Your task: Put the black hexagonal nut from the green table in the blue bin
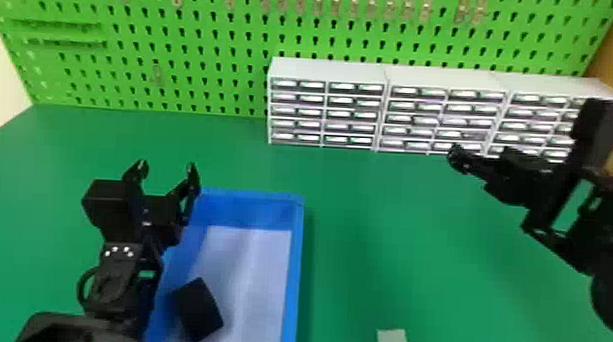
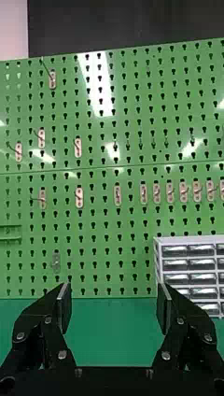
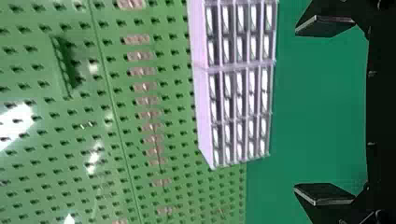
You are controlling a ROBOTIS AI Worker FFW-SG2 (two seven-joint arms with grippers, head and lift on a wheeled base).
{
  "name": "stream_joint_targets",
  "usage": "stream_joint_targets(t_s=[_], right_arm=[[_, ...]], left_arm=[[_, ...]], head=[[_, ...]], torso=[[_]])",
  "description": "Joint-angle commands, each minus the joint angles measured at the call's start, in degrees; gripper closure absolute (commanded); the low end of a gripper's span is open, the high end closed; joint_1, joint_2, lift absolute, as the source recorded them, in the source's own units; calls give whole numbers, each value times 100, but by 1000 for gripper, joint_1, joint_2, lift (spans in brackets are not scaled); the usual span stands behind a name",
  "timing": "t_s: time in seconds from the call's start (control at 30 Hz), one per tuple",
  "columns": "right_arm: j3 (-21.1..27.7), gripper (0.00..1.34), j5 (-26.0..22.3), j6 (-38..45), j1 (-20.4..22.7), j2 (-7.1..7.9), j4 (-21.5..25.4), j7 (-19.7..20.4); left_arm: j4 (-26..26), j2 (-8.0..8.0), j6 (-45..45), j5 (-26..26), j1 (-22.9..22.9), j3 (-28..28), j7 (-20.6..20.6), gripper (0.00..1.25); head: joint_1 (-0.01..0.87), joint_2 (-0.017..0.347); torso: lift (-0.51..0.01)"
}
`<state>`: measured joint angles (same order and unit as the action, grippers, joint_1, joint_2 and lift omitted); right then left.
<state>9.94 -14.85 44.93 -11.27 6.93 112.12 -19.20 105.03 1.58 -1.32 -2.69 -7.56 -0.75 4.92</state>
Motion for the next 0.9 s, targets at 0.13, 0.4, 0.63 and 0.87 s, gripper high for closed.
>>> stream_joint_targets(t_s=[0.13, 0.4, 0.63, 0.87], right_arm=[[158, 130, -405, -916, 476, -236, 91, 838], [334, 130, 122, -1637, 916, -596, 100, 1208], [290, 130, 403, -1874, 1250, -631, 144, 1278], [96, 130, 614, -2138, 1672, -596, 249, 1410]], left_arm=[[-9, 0, 0, -4, -18, -4, 0, 521], [-9, 0, 17, 31, -26, -13, 0, 521], [-9, 0, 17, 40, -26, -39, 0, 521], [-9, -9, 17, 66, -62, -39, 0, 521]], head=[[657, 57], [657, 57], [657, 57], [657, 57]], torso=[[-95], [-95], [-95], [-95]])
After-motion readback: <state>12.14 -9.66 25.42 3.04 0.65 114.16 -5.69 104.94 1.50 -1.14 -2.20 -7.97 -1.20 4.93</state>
